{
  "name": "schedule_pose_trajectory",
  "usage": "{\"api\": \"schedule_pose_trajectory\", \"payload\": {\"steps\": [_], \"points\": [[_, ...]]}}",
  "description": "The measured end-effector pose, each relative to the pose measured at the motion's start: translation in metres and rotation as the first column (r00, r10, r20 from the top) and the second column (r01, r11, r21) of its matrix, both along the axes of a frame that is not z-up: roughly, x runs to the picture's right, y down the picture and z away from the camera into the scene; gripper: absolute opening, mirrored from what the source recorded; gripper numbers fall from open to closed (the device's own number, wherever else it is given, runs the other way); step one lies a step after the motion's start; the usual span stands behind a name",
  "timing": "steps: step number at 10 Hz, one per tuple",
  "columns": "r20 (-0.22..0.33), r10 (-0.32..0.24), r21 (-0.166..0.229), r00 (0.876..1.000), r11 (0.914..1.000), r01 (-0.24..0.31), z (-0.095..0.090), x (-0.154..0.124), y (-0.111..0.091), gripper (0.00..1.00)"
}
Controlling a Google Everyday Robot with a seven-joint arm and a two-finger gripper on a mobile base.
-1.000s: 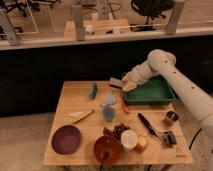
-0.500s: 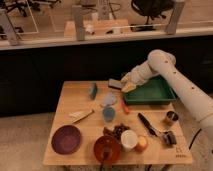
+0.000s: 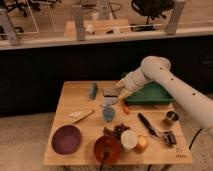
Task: Place eraser in purple bowl
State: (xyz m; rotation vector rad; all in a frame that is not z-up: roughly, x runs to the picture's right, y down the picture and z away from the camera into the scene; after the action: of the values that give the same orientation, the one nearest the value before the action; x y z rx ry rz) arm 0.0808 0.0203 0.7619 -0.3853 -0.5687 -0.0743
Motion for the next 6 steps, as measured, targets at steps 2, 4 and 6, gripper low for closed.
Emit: {"api": "schedule_pose_trajectory", "payload": {"steps": [2, 4, 6], "points": [[0.016, -0.099, 0.067, 0.995, 0.9929, 0.098, -0.015, -0.024, 0.021, 0.10], [0.039, -0.207, 0.103, 0.978, 0.9740, 0.202, -0.023, -0.052, 0.045, 0.10], [0.079, -0.335, 0.145, 0.939, 0.9358, 0.321, -0.032, -0.081, 0.068, 0.10]]}}
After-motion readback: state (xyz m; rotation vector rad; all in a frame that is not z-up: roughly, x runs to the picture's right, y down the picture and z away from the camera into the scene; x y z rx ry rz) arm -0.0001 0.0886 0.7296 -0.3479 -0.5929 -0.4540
